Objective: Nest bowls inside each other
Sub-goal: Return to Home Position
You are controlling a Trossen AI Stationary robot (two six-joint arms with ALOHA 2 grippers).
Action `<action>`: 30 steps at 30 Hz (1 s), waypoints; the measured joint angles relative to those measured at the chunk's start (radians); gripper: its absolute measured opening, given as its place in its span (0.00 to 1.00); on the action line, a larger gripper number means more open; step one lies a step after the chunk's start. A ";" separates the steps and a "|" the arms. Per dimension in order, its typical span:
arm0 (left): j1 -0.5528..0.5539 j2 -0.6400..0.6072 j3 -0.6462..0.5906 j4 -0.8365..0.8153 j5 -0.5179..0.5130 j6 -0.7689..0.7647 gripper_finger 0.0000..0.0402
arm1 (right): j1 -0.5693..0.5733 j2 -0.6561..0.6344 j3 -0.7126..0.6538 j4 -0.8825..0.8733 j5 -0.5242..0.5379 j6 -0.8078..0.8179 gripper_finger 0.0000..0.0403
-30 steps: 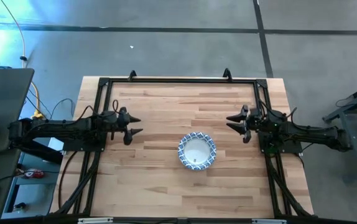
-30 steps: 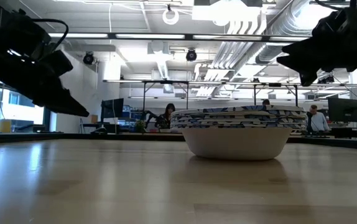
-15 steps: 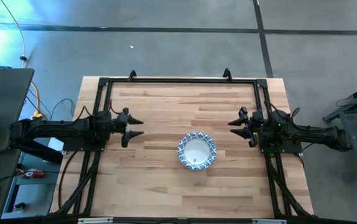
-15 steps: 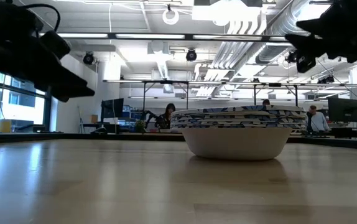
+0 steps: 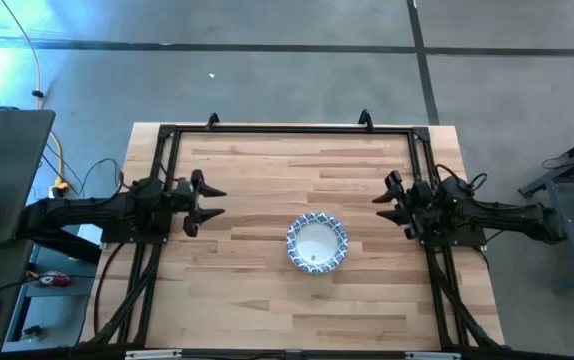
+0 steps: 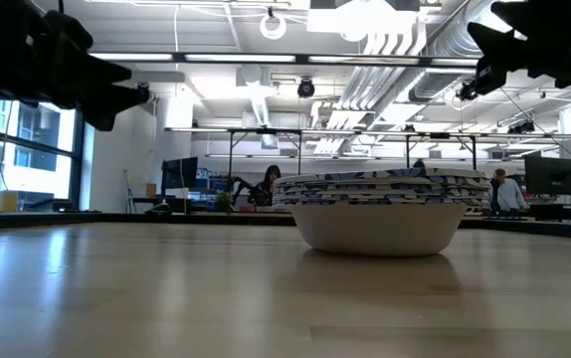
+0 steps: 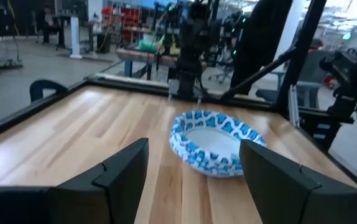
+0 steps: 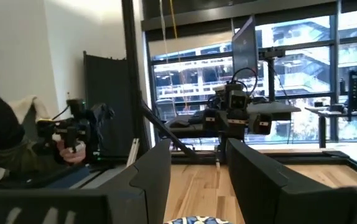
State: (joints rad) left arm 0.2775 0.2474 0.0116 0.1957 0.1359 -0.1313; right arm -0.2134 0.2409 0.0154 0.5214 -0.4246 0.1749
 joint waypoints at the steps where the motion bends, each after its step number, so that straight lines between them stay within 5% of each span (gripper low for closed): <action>1: 0.000 -0.011 0.000 0.001 0.003 0.001 0.60 | 0.000 0.000 0.000 0.001 -0.006 0.000 0.36; 13: 0.000 -0.061 0.000 0.000 0.002 -0.023 0.60 | 0.000 0.000 0.000 -0.098 -0.037 0.119 0.36; 30: 0.000 -0.061 0.000 0.004 -0.035 -0.034 0.60 | -0.002 0.000 0.000 -0.136 0.085 -0.079 0.29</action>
State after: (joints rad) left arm 0.2775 0.1864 0.0116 0.1993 0.1010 -0.1650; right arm -0.2157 0.2406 0.0154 0.3851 -0.3392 0.0956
